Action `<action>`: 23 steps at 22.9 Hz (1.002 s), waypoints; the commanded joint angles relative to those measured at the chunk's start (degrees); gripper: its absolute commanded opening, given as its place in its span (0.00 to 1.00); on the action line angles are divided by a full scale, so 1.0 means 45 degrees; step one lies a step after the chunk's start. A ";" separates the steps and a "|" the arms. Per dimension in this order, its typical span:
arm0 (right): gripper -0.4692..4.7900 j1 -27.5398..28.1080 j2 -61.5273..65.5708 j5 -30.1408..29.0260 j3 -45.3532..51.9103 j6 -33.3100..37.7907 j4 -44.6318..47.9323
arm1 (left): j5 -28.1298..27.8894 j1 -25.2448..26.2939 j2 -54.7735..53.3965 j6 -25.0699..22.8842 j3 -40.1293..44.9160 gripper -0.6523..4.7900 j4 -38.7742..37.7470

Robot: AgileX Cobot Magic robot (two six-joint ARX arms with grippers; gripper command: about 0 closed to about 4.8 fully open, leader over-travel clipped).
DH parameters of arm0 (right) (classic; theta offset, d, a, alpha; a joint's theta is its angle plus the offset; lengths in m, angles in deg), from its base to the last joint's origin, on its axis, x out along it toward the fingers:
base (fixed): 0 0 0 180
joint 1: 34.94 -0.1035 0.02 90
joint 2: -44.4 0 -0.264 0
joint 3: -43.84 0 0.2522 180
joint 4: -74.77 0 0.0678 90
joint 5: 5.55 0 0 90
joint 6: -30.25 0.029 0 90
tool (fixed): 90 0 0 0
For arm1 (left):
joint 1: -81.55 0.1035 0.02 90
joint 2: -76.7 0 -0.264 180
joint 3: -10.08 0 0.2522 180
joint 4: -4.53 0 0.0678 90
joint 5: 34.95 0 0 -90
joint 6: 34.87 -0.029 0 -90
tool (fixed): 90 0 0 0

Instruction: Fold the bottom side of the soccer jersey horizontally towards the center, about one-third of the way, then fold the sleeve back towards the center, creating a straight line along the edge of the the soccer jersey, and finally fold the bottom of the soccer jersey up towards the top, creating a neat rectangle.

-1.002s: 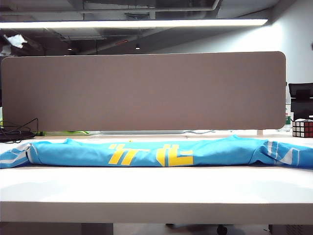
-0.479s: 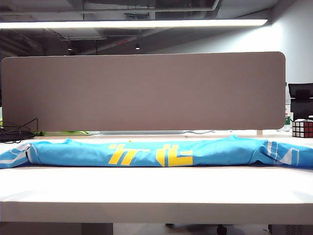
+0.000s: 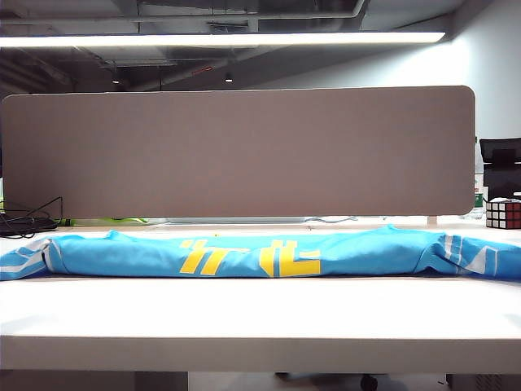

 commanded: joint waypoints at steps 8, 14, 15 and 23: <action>0.09 0.0000 -0.0019 0.0850 0.2064 -0.0967 0.3419 | -0.0622 0.0029 -0.0044 -0.1885 0.0957 0.11 0.1443; 0.09 0.0005 -0.0024 0.0850 0.2064 -0.1195 0.3784 | -0.0015 0.1132 -0.0049 -0.2152 0.0957 0.11 0.1452; 0.09 0.0005 -0.0024 0.0850 0.2064 -0.1195 0.3798 | 0.0423 0.1447 -0.0049 -0.2030 0.0957 0.11 0.1506; 0.09 0.0005 -0.0024 0.0850 0.2064 -0.1195 0.3793 | 0.2919 0.4915 -0.0049 -0.0340 0.0952 0.11 0.1613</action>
